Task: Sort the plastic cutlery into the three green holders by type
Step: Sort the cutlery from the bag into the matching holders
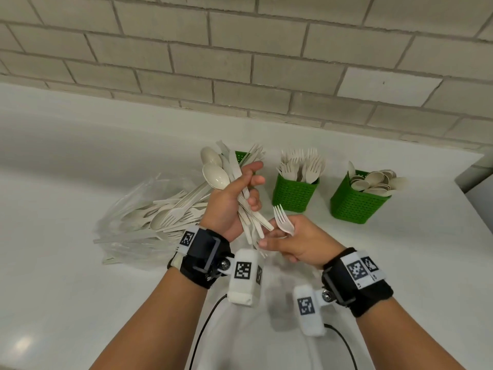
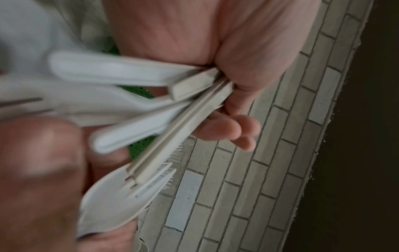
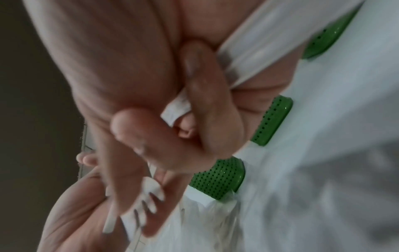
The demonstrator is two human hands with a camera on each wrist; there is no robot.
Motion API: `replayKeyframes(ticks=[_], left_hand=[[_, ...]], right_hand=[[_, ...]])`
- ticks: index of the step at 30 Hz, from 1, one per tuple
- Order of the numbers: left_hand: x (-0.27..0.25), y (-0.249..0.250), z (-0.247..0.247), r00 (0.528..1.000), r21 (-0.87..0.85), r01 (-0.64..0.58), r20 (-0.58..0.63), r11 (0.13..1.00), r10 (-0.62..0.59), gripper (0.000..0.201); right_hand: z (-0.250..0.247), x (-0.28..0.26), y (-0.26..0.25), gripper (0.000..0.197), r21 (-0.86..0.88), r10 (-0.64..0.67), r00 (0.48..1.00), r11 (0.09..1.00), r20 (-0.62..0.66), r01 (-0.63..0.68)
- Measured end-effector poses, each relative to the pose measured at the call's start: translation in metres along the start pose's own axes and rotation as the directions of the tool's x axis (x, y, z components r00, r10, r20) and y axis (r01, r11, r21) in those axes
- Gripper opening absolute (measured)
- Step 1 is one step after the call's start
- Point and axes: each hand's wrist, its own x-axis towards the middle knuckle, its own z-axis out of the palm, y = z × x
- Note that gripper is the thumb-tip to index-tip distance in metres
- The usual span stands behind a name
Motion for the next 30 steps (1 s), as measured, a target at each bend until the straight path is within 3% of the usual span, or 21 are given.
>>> replayKeyframes(ticks=[4,7,12,17,20,23,25,27,30], left_hand=[[0.000,0.003,-0.005,0.999,-0.068,-0.038,-0.016,0.997,0.037,0.020],[0.002,0.005,-0.013,0.999,-0.096,-0.039,-0.008,0.995,0.038,0.021],[-0.004,-0.005,-0.015,0.999,0.051,0.019,0.041,0.999,-0.021,0.023],[-0.011,-0.019,-0.013,0.987,0.348,0.120,0.058,0.930,-0.149,0.027],[-0.013,-0.029,-0.011,0.988,0.419,0.108,0.055,0.902,-0.144,0.021],[-0.012,-0.036,-0.012,0.997,0.425,0.055,0.018,0.903,-0.069,0.019],[-0.010,-0.038,-0.013,0.999,0.427,0.033,-0.008,0.904,-0.033,0.020],[-0.010,-0.039,-0.014,1.000,0.417,0.017,-0.014,0.909,-0.012,0.018],[-0.011,-0.039,-0.013,1.000,0.385,0.008,-0.011,0.923,-0.004,0.016]], right_hand=[[-0.008,0.001,0.002,0.003,0.027,-0.019,0.997,0.999,-0.068,0.020],[-0.020,0.003,0.003,0.006,0.067,0.019,0.980,0.998,-0.199,-0.006],[-0.030,0.012,-0.006,0.010,0.351,0.043,0.865,0.923,-0.499,0.157],[-0.032,0.018,-0.015,0.009,0.327,-0.029,0.765,0.893,-0.643,0.309],[-0.029,0.022,-0.018,0.021,0.220,-0.079,0.743,0.930,-0.664,0.295],[-0.028,0.021,-0.025,0.032,0.429,0.063,0.783,0.862,-0.619,0.271],[-0.027,0.019,-0.028,0.026,0.491,0.059,0.800,0.816,-0.597,0.305],[-0.025,0.018,-0.030,0.018,0.443,0.038,0.795,0.846,-0.605,0.297],[-0.021,0.018,-0.030,0.033,0.334,-0.015,0.764,0.894,-0.645,0.299]])
